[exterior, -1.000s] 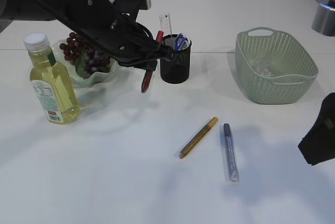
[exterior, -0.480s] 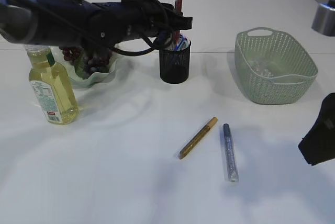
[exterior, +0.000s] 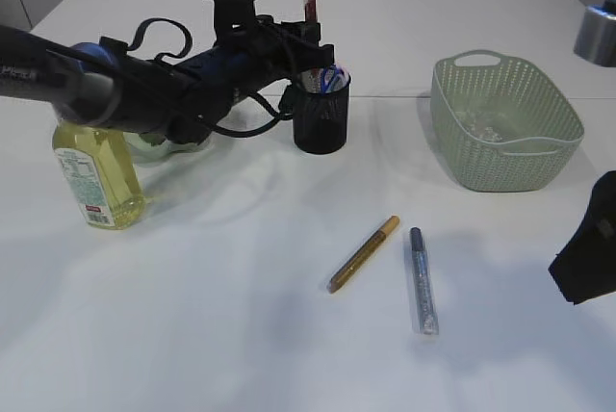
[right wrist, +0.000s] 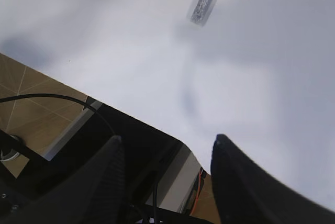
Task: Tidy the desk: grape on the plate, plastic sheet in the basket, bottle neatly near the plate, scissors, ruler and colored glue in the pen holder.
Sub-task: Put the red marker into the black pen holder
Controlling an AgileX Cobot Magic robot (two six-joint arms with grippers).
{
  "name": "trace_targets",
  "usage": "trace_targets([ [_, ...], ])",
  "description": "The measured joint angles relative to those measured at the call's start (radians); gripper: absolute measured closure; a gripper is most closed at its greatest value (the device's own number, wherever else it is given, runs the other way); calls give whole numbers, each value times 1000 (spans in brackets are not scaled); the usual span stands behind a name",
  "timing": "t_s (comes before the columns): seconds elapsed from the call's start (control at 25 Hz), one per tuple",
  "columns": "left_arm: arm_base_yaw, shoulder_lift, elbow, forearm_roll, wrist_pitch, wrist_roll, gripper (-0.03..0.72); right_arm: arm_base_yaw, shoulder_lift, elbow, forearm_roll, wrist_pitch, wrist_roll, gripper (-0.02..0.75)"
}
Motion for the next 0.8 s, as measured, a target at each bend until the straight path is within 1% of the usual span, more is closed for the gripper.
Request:
trace_targets([
  [0.4,7,97,-147,-5,-12,0,599,0,0,0,-27,0,0,315],
  [0.8,11,132,-167,-7,37,0,598,0,0,0,-46,-10,0,315],
])
